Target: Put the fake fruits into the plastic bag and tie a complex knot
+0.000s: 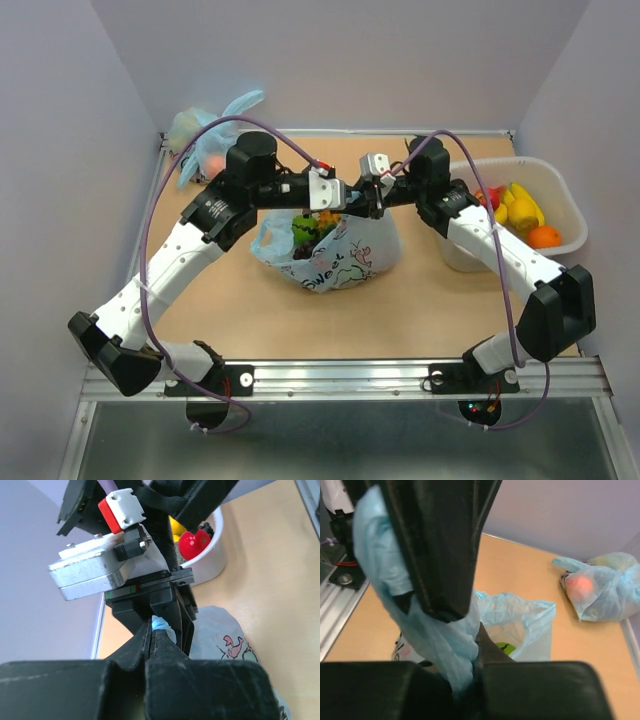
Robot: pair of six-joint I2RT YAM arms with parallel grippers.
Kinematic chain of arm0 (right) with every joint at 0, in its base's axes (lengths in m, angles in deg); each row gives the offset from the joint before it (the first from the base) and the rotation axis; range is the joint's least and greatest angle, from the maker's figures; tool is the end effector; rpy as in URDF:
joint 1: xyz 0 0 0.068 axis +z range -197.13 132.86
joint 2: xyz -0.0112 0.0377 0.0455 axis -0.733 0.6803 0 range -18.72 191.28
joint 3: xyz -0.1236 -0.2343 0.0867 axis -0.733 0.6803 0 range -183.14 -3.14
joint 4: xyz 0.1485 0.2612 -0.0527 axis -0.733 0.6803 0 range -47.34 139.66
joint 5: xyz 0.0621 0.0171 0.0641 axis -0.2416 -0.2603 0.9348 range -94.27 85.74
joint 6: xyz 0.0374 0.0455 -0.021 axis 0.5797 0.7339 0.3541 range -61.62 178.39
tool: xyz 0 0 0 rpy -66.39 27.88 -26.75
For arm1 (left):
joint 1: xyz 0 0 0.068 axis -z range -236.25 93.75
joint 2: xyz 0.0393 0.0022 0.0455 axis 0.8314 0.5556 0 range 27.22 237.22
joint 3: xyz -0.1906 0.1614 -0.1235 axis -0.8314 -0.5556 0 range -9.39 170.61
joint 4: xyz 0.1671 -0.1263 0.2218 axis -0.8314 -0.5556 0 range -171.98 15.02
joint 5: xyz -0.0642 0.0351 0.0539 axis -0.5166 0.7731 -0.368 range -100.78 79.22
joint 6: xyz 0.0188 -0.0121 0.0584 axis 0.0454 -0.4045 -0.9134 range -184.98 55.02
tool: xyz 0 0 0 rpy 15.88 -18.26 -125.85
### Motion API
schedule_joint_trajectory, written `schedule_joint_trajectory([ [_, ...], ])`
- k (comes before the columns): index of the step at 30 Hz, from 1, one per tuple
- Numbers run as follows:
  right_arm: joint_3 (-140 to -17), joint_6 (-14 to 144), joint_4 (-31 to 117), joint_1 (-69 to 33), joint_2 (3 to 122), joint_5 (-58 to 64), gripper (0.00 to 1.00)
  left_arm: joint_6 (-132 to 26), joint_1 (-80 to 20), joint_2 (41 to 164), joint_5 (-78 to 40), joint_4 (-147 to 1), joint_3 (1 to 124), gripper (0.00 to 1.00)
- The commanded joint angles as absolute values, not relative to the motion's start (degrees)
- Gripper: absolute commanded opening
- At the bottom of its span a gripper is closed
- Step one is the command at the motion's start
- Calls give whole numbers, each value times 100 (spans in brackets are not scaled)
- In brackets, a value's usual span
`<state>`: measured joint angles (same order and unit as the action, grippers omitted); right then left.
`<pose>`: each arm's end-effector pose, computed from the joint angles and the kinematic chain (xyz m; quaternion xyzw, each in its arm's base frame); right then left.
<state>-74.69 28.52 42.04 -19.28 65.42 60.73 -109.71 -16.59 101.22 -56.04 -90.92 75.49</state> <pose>0.3172 0.2165 0.3577 -0.6126 0.4107 0.4081 0.5381 0.2303 -0.2348 0.4774 0.6497 0.3298 -0.2559 0.6353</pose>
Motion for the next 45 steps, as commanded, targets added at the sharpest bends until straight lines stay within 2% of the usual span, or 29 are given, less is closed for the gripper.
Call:
schedule_joint_trajectory([
  [1,-7609,3359,3721,-1910,6698,5744,1,-10454,-1626,9912,-5334,-8228,7709,0],
  [4,-7443,3422,3712,-1919,6558,5419,0,-9769,-1853,9632,-4201,-8227,7587,14],
  [5,-7373,3395,3712,-1927,6444,5375,0,-9428,-2002,9517,-4172,-8288,7421,21],
  [8,-7127,3404,3721,-1936,6259,5269,0,-8812,-2801,9079,-4093,-8542,7025,49],
  [9,-7074,3395,3712,-1936,6223,5251,0,-8705,-3003,9007,-4041,-8674,6989,52],
  [13,-6880,3395,3721,-1971,6048,5059,0,-8458,-3847,8840,-3943,-9579,6857,59],
  [15,-6810,3343,3730,-1989,5969,4970,0,-8799,-4366,8901,-4276,-10430,6839,65],
  [20,-6634,3132,3747,-1998,5837,4821,0,-10791,-5270,9463,-4900,-12021,6445,69],
  [24,-6511,2930,3782,-2006,5784,4794,0,-11111,-5816,10121,-5417,-12454,6321,69],
  [27,-6467,2790,3835,-1998,5784,4759,0,-11155,-6221,10570,-6016,-12507,6277,73],
  [29,-6406,2562,3905,-1998,5766,4750,0,-11785,-6424,10694,-6637,-12717,6233,78],
  [30,-6388,2491,3975,-1998,5749,4742,0,-12763,-6442,10694,-6763,-12858,6154,85],
  [31,-6370,2420,4002,-1998,5740,4759,1,-13165,-6442,10685,-6834,-12964,6093,97],
  [35,-6370,2200,4125,-1998,5775,4759,0,-14879,-6355,10624,-6949,-13270,5811,99],
  [40,-6484,2007,4240,-1998,5836,4803,0,-15023,-6100,10659,-6721,-12448,5293,99],
  [45,-6555,1796,4476,-1998,5854,4856,0,-14461,-5985,10790,-6624,-11129,5072,99],
])
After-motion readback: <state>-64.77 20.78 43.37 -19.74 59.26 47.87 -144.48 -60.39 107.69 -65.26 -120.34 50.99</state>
